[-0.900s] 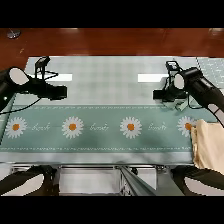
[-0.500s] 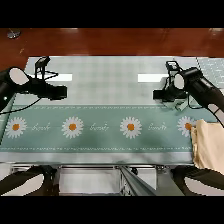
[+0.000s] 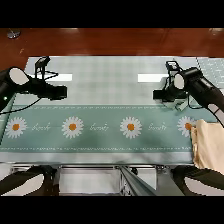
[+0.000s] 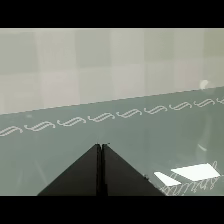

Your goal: Fold the shirts.

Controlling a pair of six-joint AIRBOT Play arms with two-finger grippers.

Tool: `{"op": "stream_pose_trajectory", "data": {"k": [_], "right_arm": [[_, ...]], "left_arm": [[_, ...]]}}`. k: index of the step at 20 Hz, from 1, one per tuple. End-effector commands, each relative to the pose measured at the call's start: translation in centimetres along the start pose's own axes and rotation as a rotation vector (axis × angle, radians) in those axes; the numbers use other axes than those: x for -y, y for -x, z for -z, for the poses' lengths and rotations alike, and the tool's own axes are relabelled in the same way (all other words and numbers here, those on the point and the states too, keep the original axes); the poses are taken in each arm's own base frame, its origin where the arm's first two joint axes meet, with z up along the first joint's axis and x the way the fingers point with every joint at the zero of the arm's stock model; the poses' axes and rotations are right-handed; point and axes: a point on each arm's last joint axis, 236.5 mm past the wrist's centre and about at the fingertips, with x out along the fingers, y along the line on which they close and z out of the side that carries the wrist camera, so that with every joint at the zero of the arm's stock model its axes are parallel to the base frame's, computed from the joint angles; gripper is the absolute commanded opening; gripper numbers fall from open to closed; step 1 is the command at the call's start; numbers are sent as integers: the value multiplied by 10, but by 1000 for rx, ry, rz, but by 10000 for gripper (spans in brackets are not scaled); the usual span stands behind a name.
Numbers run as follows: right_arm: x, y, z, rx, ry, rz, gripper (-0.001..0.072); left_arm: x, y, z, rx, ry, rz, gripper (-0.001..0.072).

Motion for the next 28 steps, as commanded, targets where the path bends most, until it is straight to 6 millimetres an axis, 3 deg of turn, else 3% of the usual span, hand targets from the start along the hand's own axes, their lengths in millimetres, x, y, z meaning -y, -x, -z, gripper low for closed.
{"op": "stream_pose_trajectory", "data": {"k": [1, 10, 11, 12, 13, 14, 19, 21, 23, 25, 28], "right_arm": [[0, 0, -1, 3, 0, -1, 20], [-4, 0, -13, 54, 3, -18, 20], [-4, 0, -16, 68, 7, -16, 23], [-3, 0, -21, 90, 13, -10, 89], [-1, 1, -30, 124, 22, -4, 357], [2, 4, -40, 168, 38, 10, 618], [70, 54, -120, 412, -100, 120, 624], [104, 63, -142, 480, -199, 124, 623], [137, 48, -146, 459, -275, 150, 621], [161, 13, -137, 372, -342, 165, 621], [177, -41, -118, 224, -442, 145, 616]], "left_arm": [[0, 0, 0, 0, 1, 0, 25], [0, -1, 0, -2, 1, 0, 26], [-1, -2, 1, -7, 2, 0, 93], [-1, -4, 2, -15, 4, 0, 409], [-2, -5, 2, -17, 8, -1, 713], [-4, -6, 2, -16, 10, -5, 701], [-34, 1, -3, 7, 57, -49, 701], [-43, 4, -6, 18, 79, -57, 701], [-46, 5, -10, 39, 84, -62, 701], [-46, 5, -15, 61, 98, -64, 701], [-47, 5, -18, 72, 101, -65, 701]]}}
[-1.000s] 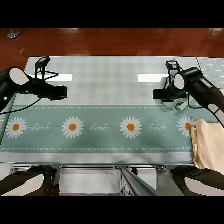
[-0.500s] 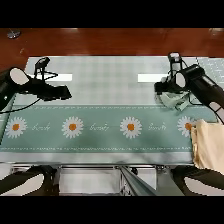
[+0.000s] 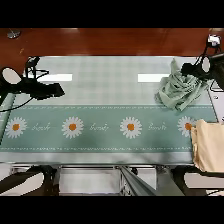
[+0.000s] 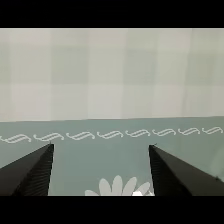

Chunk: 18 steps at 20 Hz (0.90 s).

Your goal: Fold the shirts.

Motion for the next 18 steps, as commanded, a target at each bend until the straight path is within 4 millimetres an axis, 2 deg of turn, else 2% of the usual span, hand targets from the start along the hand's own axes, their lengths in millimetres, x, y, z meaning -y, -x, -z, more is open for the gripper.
{"op": "stream_pose_trajectory", "data": {"k": [1, 5, 6, 7, 8, 9, 10, 11, 12, 13, 15, 16, 18], "right_arm": [[20, -51, 28, -150, -122, 7, 616], [12, -86, 69, -326, -159, -28, 610], [8, -89, 77, -367, -135, -39, 535], [2, -88, 82, -402, -103, -67, 306], [-6, -84, 84, -424, -73, -105, 12], [-13, -77, 84, -439, -48, -143, 21], [-17, -67, 75, -437, -47, -163, 20], [-18, -53, 51, -386, -36, -176, 20], [-19, -33, 17, -294, -14, -200, 20], [-22, -3, -23, -175, -4, -227, 20], [-31, 74, -92, 76, 60, -277, 20], [-33, 115, -118, 198, 90, -293, 20], [-37, 205, -152, 406, 122, -339, 20]], "left_arm": [[-2, 0, -5, 21, 11, -4, 701], [-3, 0, -11, 47, 11, -6, 701], [-3, 0, -12, 50, 11, -7, 701], [-3, 0, -12, 51, 9, -7, 701], [-5, 0, -12, 48, 7, -13, 701], [-10, 1, -11, 43, 7, -27, 701], [-20, 3, -8, 32, 6, -51, 701], [-31, 7, -3, 12, 13, -75, 701], [-40, 14, 3, -12, 37, -82, 701], [-46, 23, 11, -33, 43, -84, 701], [-37, 44, 22, -27, 18, -58, 700], [-27, 56, 27, 7, 8, -39, 700], [-4, 75, 48, 73, 12, 21, 701]]}}
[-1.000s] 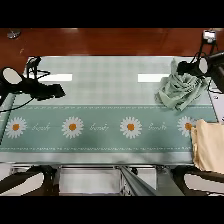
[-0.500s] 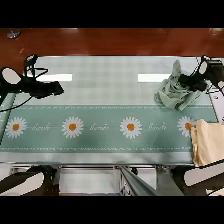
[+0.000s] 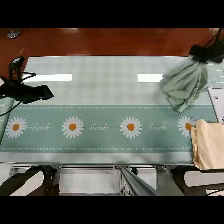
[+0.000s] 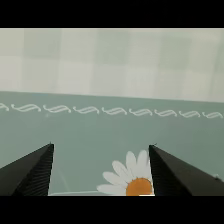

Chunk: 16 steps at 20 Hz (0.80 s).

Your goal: Fold the shirts.

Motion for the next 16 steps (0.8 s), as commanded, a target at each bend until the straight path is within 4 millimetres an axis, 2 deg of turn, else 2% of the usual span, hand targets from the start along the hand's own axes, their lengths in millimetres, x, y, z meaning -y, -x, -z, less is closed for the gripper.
{"op": "stream_pose_trajectory", "data": {"k": [1, 3, 5, 7, 9, 10, 12, 14, 16], "right_arm": [[-46, 142, -80, 360, 126, -90, 20], [-75, 207, -87, 475, 200, -143, 20], [-103, 261, -81, 558, 260, -207, 20], [-127, 305, -69, 613, 299, -277, 20], [-149, 331, -46, 598, 341, -350, 20], [-160, 331, -30, 553, 366, -381, 20], [-187, 314, 11, 409, 440, -439, 20], [-226, 278, 63, 249, 503, -519, 20], [-283, 230, 128, 90, 506, -644, 20]], "left_arm": [[30, 32, 37, 65, 2, 97, 700], [49, 38, 65, 102, 18, 167, 701], [55, 36, 79, 135, 58, 198, 701], [53, 30, 87, 140, 71, 197, 701], [51, 25, 91, 120, 78, 197, 701], [51, 24, 92, 115, 80, 196, 701], [51, 21, 92, 106, 83, 196, 701], [50, 20, 93, 100, 86, 195, 701], [50, 19, 93, 97, 85, 195, 701]]}}
